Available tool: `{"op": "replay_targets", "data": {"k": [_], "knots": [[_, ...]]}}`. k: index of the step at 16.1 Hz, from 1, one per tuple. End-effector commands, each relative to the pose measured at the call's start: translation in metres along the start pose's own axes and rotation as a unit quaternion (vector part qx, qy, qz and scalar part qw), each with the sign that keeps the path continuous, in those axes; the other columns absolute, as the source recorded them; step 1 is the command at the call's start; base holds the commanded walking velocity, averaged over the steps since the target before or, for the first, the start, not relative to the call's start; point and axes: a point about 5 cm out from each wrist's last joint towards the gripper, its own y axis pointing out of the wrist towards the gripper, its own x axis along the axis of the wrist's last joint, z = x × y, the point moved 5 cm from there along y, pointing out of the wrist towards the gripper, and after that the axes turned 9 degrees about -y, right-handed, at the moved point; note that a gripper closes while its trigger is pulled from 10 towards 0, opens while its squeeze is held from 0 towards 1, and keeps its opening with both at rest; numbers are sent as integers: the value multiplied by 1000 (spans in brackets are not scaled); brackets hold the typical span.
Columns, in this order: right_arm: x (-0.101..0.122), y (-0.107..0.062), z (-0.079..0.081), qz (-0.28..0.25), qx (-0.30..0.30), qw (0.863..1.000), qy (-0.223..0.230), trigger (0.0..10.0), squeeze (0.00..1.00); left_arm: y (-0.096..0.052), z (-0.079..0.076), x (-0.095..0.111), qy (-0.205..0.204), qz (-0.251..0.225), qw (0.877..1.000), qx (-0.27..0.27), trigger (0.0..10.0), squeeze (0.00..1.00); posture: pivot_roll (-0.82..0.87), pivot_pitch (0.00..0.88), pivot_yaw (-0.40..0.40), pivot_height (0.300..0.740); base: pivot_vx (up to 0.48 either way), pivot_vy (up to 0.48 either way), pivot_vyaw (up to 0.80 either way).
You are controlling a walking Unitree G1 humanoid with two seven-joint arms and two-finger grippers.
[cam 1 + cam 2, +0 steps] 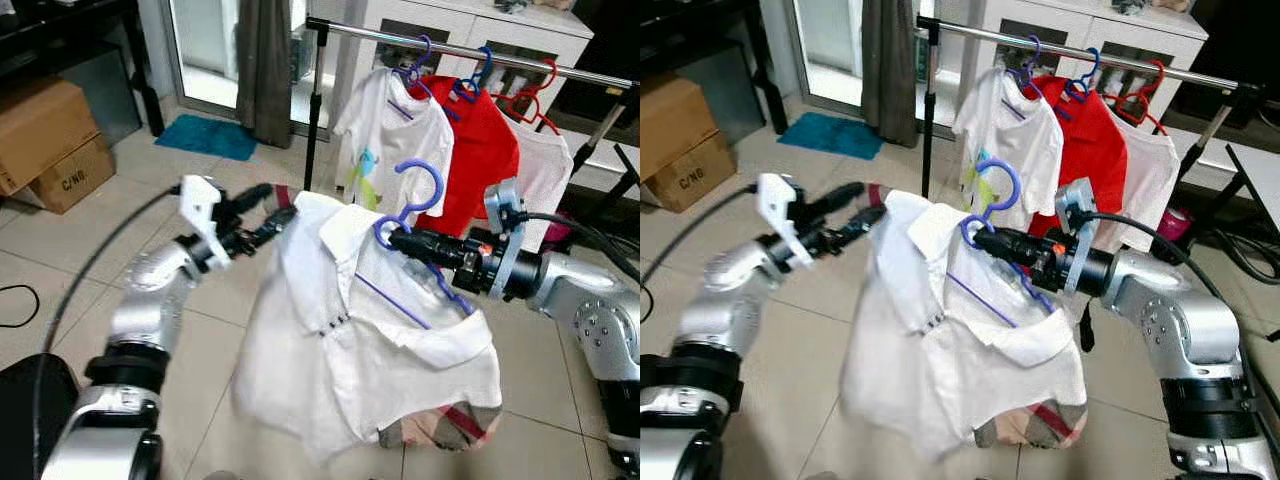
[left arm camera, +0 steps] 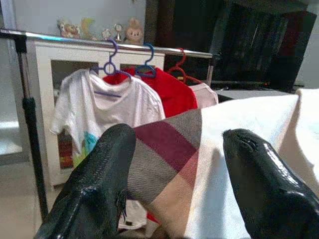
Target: Hang hanger
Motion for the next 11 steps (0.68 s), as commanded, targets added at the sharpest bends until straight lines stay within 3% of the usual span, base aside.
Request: {"op": "replay_targets", "data": {"k": [1,3,4,5,7,11], "knots": [[9,-2,4,-7,10,1000,-18,10000,0,4,-4,-7,-2,15,1000,3,10000,0,-142,0,-49,740,0,0,0],[11,-1,9,-12,21,1000,-16,10000,0,7,1,-10,-9,13,999,37,10000,0,-143,0,-48,740,0,0,0],[11,-1,10,-13,24,1000,-16,10000,0,8,1,-9,-10,10,999,39,8118,0,-142,0,-50,740,0,0,0],[11,-1,11,-13,25,999,-15,10000,0,9,3,-7,-8,3,999,49,4627,0,-140,0,-50,740,0,0,0],[11,-1,11,-15,25,999,-14,10000,0,10,6,-3,-3,-7,998,63,0,0,-141,0,-49,740,0,0,0],[12,-1,11,-17,24,999,-12,10000,0,10,12,-4,11,-10,995,97,0,0,-140,0,-51,740,0,0,0]]}}
